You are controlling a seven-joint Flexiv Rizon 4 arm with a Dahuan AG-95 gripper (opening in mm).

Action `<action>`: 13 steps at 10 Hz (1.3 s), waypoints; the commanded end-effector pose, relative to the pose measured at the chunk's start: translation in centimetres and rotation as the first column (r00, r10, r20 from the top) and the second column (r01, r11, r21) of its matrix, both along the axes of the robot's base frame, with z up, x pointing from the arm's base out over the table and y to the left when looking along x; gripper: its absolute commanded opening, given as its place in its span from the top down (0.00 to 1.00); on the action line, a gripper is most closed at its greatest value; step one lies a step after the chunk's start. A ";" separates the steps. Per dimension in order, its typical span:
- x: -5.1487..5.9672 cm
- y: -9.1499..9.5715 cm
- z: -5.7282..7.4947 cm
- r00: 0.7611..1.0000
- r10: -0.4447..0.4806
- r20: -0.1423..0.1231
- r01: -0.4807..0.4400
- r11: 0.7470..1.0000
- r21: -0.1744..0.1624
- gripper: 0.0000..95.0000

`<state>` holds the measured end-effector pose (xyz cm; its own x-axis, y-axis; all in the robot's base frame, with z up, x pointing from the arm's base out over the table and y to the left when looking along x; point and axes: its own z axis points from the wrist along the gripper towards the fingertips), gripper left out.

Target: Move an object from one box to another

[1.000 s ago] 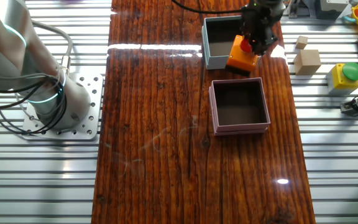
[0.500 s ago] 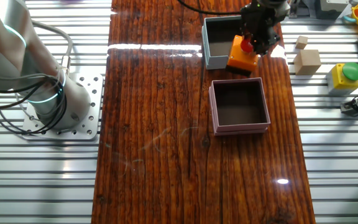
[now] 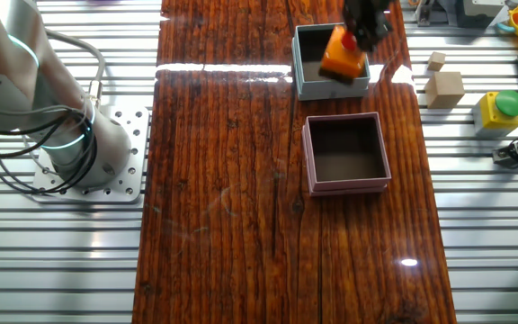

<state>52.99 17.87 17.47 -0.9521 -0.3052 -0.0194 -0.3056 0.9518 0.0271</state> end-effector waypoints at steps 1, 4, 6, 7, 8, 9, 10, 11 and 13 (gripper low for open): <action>0.0 0.8 -1.3 1.000 0.011 0.015 -0.011 1.000 0.003 1.00; 0.5 0.8 -3.4 0.999 0.026 0.036 -0.026 1.000 0.006 1.00; 0.8 1.4 -4.3 0.999 0.023 0.045 -0.023 1.000 0.004 1.00; 0.8 1.8 -4.5 0.999 0.018 0.045 -0.018 1.000 0.001 1.00; 0.8 1.9 -4.9 0.999 0.025 0.048 -0.025 1.000 -0.002 1.00; 0.8 1.8 -5.4 0.998 0.045 0.053 -0.045 0.999 -0.003 1.00; 0.8 1.7 -6.0 0.996 0.073 0.053 -0.072 0.997 -0.006 1.00; 0.8 1.6 -6.4 0.993 0.108 0.055 -0.108 0.994 -0.008 0.80; 0.9 1.3 -6.9 0.987 0.150 0.056 -0.150 0.989 -0.014 0.40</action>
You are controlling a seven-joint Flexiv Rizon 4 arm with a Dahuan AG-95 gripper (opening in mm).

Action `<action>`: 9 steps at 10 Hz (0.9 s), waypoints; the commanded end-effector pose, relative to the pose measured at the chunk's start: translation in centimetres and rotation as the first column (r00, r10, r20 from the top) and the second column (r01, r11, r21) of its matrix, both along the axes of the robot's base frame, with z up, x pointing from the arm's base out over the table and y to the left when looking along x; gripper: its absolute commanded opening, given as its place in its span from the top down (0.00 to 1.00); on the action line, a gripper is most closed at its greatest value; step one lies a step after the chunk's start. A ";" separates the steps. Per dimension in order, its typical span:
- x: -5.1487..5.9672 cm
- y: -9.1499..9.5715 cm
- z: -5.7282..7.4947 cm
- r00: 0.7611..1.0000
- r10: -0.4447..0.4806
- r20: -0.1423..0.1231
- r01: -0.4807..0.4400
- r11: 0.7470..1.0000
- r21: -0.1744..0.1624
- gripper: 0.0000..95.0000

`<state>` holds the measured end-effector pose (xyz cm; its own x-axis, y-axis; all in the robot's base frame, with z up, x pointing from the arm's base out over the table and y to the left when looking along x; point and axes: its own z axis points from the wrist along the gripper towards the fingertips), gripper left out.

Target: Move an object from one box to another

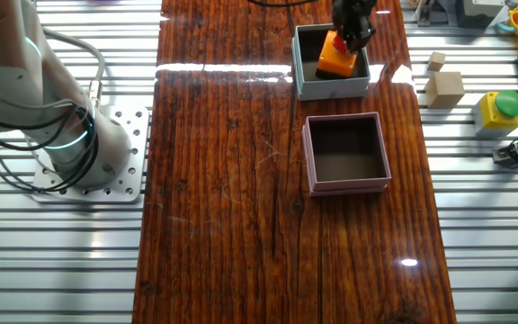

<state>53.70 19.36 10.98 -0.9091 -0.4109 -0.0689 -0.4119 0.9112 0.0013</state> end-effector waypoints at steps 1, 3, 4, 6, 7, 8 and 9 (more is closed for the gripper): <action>0.3 -0.4 -0.2 0.998 0.058 -0.006 -0.058 0.998 -0.004 0.20; 0.7 -1.3 1.2 0.998 0.044 -0.043 -0.045 0.999 -0.023 1.00; 0.7 -2.2 2.4 0.996 0.070 -0.048 -0.071 0.997 -0.019 1.00; 0.0 -3.6 4.9 0.994 0.067 -0.086 -0.069 0.998 -0.016 1.00; -0.6 -4.5 5.8 0.990 0.087 -0.113 -0.089 0.996 -0.020 1.00; -1.4 -5.4 6.4 0.987 0.094 -0.131 -0.097 0.995 -0.017 1.00; -1.9 -5.9 6.7 0.987 0.091 -0.133 -0.094 0.995 -0.015 1.00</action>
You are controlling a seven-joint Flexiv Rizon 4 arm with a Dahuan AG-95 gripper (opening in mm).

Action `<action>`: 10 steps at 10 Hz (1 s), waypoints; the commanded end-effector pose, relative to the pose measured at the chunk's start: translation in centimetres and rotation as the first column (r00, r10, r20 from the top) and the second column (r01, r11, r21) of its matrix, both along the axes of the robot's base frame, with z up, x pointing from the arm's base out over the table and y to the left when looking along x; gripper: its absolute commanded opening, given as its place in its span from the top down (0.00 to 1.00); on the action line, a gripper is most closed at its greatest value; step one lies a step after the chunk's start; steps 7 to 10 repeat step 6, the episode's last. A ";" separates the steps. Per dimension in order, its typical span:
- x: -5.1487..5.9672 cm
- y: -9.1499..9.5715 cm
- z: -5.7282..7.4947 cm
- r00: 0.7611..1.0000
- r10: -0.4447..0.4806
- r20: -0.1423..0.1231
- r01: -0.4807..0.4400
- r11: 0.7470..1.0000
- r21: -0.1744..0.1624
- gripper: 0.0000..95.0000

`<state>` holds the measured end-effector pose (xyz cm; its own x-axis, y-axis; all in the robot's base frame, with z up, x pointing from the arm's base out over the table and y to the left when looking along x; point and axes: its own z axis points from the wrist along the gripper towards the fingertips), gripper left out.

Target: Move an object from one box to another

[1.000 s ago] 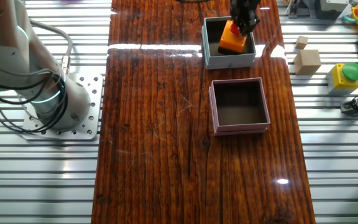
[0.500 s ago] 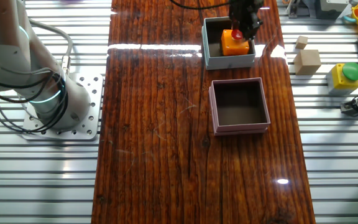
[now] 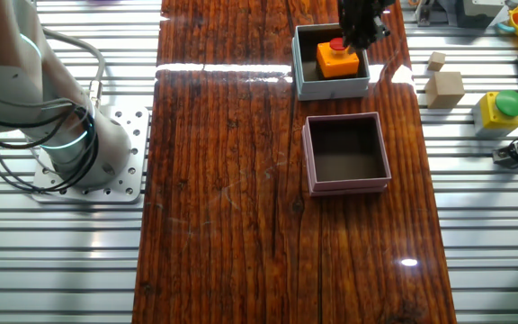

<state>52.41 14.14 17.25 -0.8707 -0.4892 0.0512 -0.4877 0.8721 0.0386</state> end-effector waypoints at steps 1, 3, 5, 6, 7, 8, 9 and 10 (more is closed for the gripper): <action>-3.6 -2.4 2.2 0.999 -0.051 -0.008 0.051 0.999 0.012 1.00; -6.3 -3.4 3.9 0.996 -0.089 -0.021 0.089 0.996 -0.003 1.00; -9.5 -4.3 5.0 0.996 -0.086 -0.023 0.086 0.996 0.000 1.00; -10.2 -4.2 5.3 0.996 -0.086 -0.022 0.086 0.996 0.003 1.00; -10.2 -4.2 5.3 0.996 -0.086 -0.022 0.086 0.996 0.003 1.00; -10.2 -4.2 5.3 0.996 -0.086 -0.022 0.086 0.996 0.003 1.00; -10.2 -4.2 5.3 0.996 -0.086 -0.022 0.086 0.996 0.003 1.00; -10.2 -4.2 5.3 0.996 -0.086 -0.022 0.086 0.996 0.003 1.00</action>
